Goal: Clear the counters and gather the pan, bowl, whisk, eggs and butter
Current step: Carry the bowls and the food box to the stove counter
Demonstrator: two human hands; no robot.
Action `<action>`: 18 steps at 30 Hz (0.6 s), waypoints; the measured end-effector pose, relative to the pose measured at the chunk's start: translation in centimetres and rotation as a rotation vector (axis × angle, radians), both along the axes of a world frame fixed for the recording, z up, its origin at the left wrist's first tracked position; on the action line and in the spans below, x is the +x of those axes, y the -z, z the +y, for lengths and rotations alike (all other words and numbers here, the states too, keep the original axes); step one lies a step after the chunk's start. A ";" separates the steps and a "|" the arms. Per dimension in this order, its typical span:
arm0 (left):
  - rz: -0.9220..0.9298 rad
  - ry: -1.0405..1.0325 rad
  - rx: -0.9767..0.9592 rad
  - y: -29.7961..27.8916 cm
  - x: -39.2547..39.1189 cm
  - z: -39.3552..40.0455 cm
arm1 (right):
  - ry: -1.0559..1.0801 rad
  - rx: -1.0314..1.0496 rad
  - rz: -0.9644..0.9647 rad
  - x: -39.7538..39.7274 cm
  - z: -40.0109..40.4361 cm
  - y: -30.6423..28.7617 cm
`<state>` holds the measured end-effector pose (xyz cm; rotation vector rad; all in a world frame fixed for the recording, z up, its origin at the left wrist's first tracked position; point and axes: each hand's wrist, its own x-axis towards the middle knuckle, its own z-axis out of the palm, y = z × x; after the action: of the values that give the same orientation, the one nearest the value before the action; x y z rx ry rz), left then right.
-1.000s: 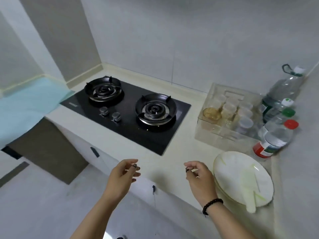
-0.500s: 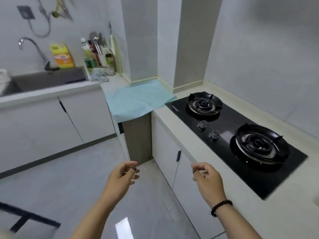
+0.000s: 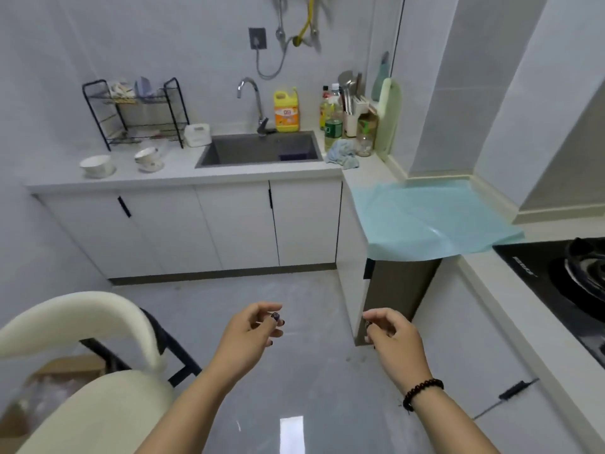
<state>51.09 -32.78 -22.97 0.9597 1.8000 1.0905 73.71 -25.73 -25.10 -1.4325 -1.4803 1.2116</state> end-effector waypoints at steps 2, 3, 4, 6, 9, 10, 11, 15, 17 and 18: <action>-0.005 -0.049 0.003 0.0 -1.9 0.3 | -0.062 -0.013 0.000 -2.6 1.2 0.1; -0.015 -0.075 0.009 0.2 -2.9 0.5 | -0.098 -0.019 -0.005 -4.0 1.9 0.1; -0.020 -0.095 0.003 0.2 -3.6 0.6 | -0.126 -0.022 -0.016 -5.1 2.5 0.2; -0.030 -0.133 -0.001 0.3 -5.1 1.2 | -0.173 -0.029 -0.030 -7.4 3.9 0.6; -0.038 -0.181 -0.002 0.7 -6.9 2.9 | -0.242 -0.041 -0.039 -10.0 6.4 1.1; -0.039 -0.193 -0.006 0.7 -7.5 3.7 | -0.261 -0.044 -0.043 -10.9 7.6 1.2; -0.039 -0.203 -0.008 0.7 -8.1 4.5 | -0.274 -0.046 -0.047 -11.6 8.6 1.2; -0.046 -0.264 -0.016 0.9 -10.5 9.0 | -0.325 -0.047 -0.041 -14.9 14.4 1.4; -0.040 -0.298 -0.020 0.8 -11.8 12.1 | -0.356 -0.045 -0.033 -16.7 18.3 1.2; -0.036 -0.309 -0.030 0.6 -12.3 13.6 | -0.368 -0.038 -0.030 -17.6 20.2 1.1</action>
<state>38.77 -19.19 -23.58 0.6526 1.9722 1.2551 56.09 -5.51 -26.21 -1.2395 -1.8052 1.4485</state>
